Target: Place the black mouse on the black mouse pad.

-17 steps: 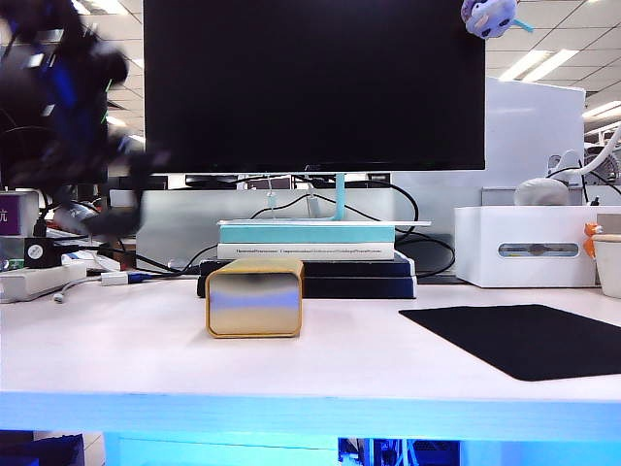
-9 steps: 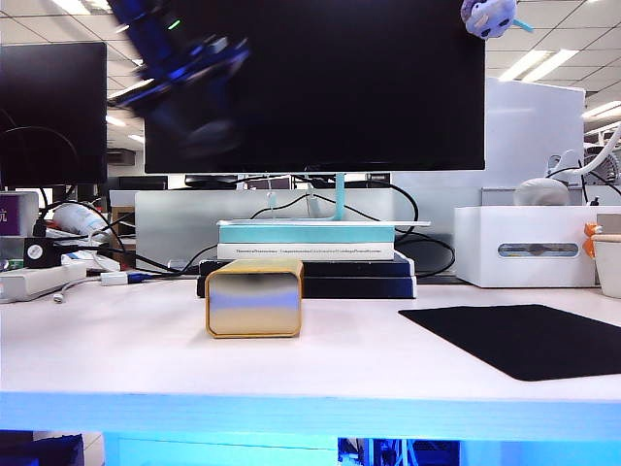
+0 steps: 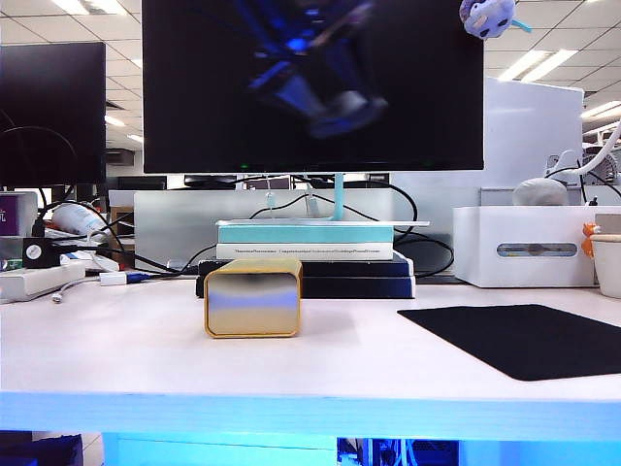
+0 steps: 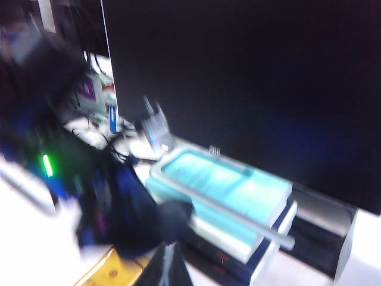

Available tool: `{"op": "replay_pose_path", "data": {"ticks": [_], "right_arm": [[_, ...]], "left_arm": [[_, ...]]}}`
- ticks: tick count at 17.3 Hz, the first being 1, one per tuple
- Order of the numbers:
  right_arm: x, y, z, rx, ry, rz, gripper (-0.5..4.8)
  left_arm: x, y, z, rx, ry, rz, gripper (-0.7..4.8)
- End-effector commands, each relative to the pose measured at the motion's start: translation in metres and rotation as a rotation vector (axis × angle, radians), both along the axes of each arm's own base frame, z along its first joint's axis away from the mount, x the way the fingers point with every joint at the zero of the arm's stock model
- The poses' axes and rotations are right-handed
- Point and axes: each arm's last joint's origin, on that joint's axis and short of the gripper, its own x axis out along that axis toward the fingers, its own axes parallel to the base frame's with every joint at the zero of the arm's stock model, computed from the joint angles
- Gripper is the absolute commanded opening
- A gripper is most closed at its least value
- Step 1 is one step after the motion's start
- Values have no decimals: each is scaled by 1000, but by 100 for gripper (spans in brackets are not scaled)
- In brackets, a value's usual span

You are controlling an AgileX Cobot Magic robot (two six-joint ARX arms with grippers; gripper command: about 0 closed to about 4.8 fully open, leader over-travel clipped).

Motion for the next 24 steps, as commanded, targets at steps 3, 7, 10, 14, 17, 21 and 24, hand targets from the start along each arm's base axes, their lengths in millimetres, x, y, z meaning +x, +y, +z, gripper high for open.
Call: {"op": "replay_pose_path", "data": {"ticks": [3,7,10,14,17,21,24], "right_arm": [[-11,-2,21,9,-21,3,-2],[-28,-7,25,7,-12,-7,-2],[-36,-10,28,11,-28,-25,-2],[-39,-10,22,-7,37,-23,-1],[-41,-11,23,-8,29,-23,-2],[-41,-11,23,-8,28,-23,-2],[-43,-11,24,-6,22,-22,-2]], "left_arm": [[-19,-56,-30,32,7,-131,327],[-32,-95,-65,59,40,-211,327],[-34,-115,-91,55,64,-234,327],[-29,-127,-132,87,138,-230,327],[-29,-131,-142,85,171,-207,328],[-43,-153,-136,29,77,-240,327],[-49,-160,-138,74,-11,-262,327]]}}
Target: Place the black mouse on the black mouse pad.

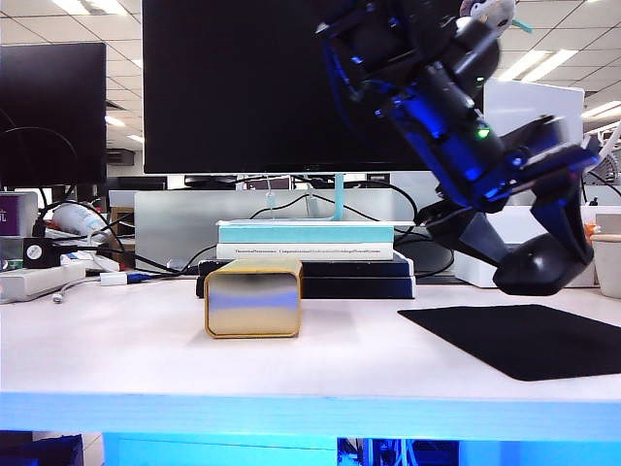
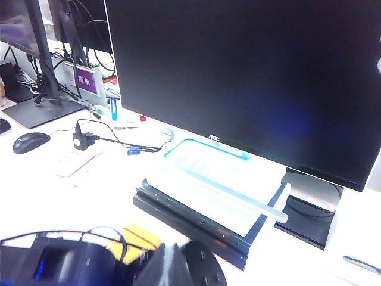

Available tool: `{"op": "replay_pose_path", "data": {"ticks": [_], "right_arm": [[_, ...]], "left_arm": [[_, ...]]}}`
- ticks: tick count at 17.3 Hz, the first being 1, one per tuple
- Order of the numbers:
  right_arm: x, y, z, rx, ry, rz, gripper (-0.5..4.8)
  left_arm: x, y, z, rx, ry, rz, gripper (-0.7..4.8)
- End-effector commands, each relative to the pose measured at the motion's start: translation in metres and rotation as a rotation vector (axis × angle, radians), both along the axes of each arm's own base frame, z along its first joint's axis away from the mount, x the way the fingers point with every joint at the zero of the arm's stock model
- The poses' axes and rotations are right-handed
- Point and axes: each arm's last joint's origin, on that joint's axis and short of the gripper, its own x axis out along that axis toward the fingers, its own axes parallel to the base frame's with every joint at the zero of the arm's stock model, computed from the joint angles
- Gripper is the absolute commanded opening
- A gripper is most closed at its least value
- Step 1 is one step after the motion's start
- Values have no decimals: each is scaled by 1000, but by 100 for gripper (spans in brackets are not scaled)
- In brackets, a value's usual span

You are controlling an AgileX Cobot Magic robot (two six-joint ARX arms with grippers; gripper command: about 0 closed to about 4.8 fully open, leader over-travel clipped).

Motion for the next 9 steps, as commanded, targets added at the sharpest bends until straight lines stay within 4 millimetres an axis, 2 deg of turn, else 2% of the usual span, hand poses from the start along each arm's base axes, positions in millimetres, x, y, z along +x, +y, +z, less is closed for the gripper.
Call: {"op": "replay_pose_path", "data": {"ticks": [1,2,6,7,9], "right_arm": [[-5,-1,5,7,-34,2,-1],[-8,-2,6,8,-40,2,-2],[-12,-3,7,11,-49,4,-2],[-12,-3,6,9,-42,4,-1],[-12,-3,4,4,-22,4,-2]], "left_arm": [[-1,-5,1,7,-93,-20,327],[0,-5,0,18,-107,-10,327],[8,-6,-24,54,-98,15,328],[8,-7,-28,60,-93,15,341],[8,-7,-31,63,-92,15,346]]}}
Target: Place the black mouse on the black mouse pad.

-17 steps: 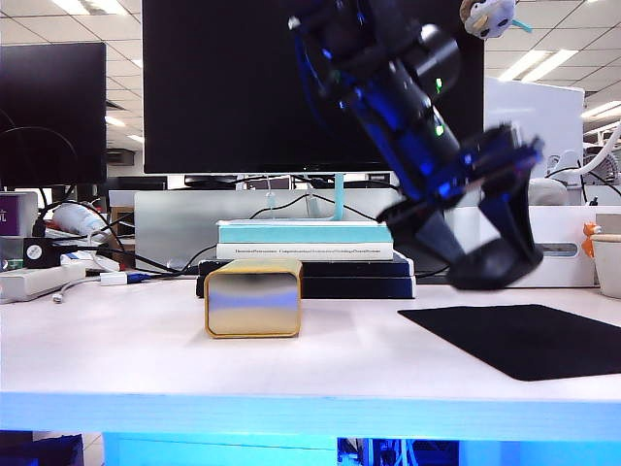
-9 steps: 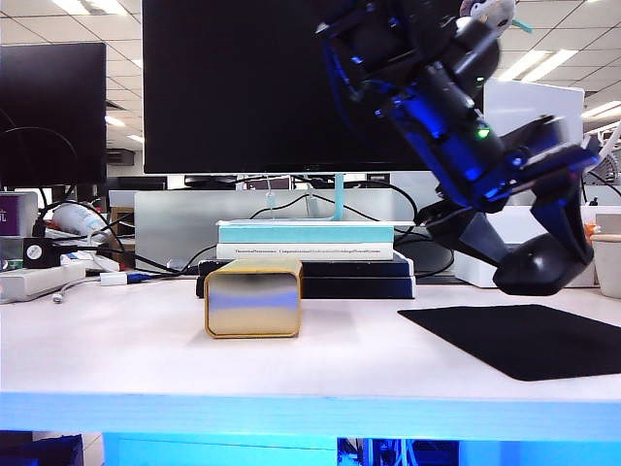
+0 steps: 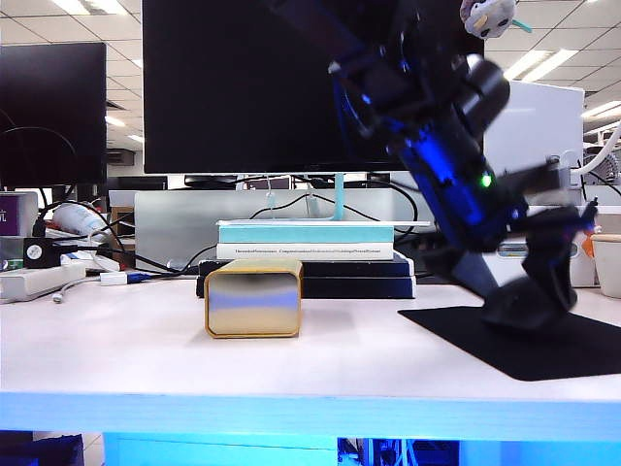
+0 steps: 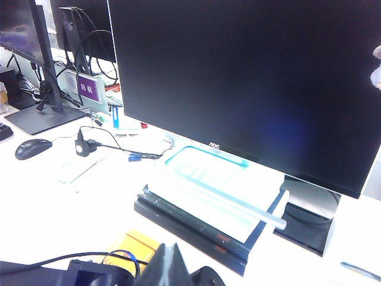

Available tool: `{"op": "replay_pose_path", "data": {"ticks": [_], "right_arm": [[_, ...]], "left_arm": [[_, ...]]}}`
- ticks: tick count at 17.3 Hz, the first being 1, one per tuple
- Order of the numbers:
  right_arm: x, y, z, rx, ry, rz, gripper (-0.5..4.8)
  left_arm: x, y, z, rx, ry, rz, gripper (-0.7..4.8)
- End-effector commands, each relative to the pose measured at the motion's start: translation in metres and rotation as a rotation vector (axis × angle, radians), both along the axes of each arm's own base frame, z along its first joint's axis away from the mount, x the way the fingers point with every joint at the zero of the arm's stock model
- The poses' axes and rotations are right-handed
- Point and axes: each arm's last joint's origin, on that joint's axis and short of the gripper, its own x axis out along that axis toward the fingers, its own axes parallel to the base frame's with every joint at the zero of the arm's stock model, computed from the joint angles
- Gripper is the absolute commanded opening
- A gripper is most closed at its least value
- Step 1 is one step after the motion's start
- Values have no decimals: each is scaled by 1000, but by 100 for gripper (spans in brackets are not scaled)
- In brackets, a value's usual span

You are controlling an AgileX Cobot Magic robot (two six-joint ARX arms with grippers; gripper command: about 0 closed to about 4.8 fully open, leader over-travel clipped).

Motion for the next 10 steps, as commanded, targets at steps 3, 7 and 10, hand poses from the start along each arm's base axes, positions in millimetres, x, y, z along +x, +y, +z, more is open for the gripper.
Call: {"op": "replay_pose_path", "data": {"ticks": [3,7,10], "right_arm": [[-2,0,1,-2,2,3,-2],[-3,-1,2,-7,-7,3,-2],[-10,-3,8,9,-69,-1,-2]], "left_arm": [[0,-2,5,-22,-17,-3,479],[-2,0,16,20,-2,6,468],[-6,8,68,23,-44,37,113]]}}
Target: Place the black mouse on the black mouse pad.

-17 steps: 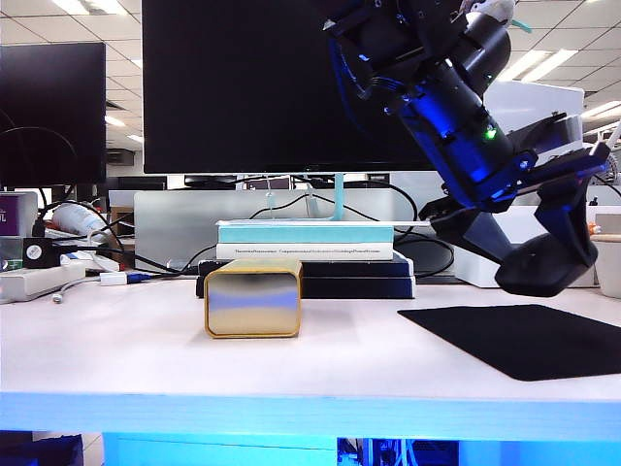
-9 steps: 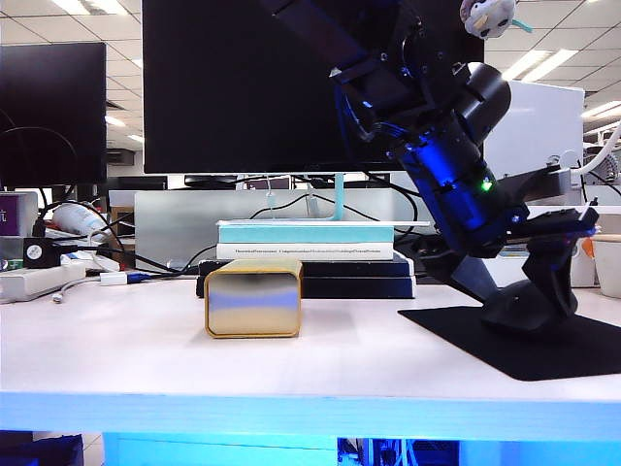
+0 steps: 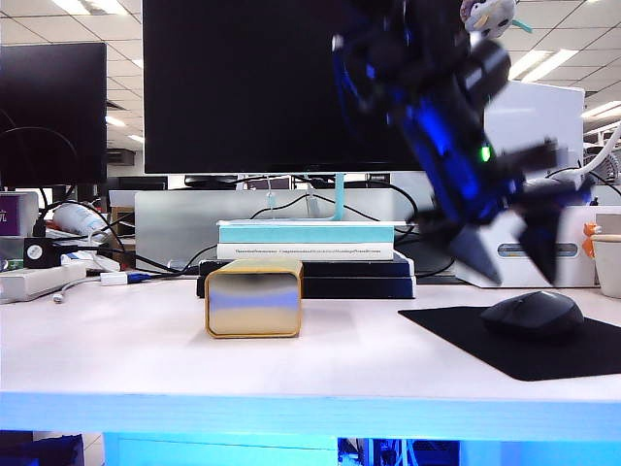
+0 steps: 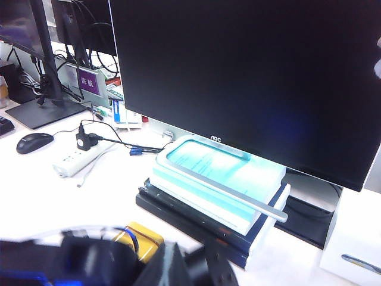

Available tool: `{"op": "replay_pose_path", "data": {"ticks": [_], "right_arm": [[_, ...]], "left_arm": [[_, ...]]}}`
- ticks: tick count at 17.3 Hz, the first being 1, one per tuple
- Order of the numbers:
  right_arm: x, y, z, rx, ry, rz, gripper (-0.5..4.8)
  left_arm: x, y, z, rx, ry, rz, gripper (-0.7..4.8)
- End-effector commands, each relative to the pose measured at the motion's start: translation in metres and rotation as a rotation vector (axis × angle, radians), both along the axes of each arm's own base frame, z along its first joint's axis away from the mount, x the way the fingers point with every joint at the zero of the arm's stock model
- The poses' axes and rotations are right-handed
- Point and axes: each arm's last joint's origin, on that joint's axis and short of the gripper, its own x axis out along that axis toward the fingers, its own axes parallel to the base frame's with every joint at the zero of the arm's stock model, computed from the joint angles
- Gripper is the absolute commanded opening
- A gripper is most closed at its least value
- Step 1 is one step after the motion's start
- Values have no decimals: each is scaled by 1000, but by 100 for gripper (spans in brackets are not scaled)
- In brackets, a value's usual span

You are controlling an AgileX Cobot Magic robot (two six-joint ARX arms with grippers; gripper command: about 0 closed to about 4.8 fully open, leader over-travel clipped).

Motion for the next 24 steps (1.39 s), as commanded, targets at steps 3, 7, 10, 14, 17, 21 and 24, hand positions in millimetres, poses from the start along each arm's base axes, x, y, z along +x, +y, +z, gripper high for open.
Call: {"op": "replay_pose_path", "data": {"ticks": [3,7,10,14,17,21,24], "right_arm": [[-22,-6,17,35,-159,-33,-2],[-46,-16,21,55,-215,-161,-2],[-66,-21,17,60,-249,-166,-2],[-92,-31,-37,34,-272,-272,-2],[-95,-32,-96,43,-228,-280,-2],[-72,-28,-169,40,-87,-330,-2],[-57,-27,-203,65,-1,-435,-2]], "left_arm": [[-17,21,100,-100,-111,18,-5],[-75,105,236,-106,-307,143,-6],[-146,200,332,-284,-455,195,-6],[-228,309,368,-290,-523,275,-5],[-274,372,372,-321,-595,361,-5],[-325,440,355,-414,-638,429,-5],[-340,460,326,-406,-601,445,-5]]}}
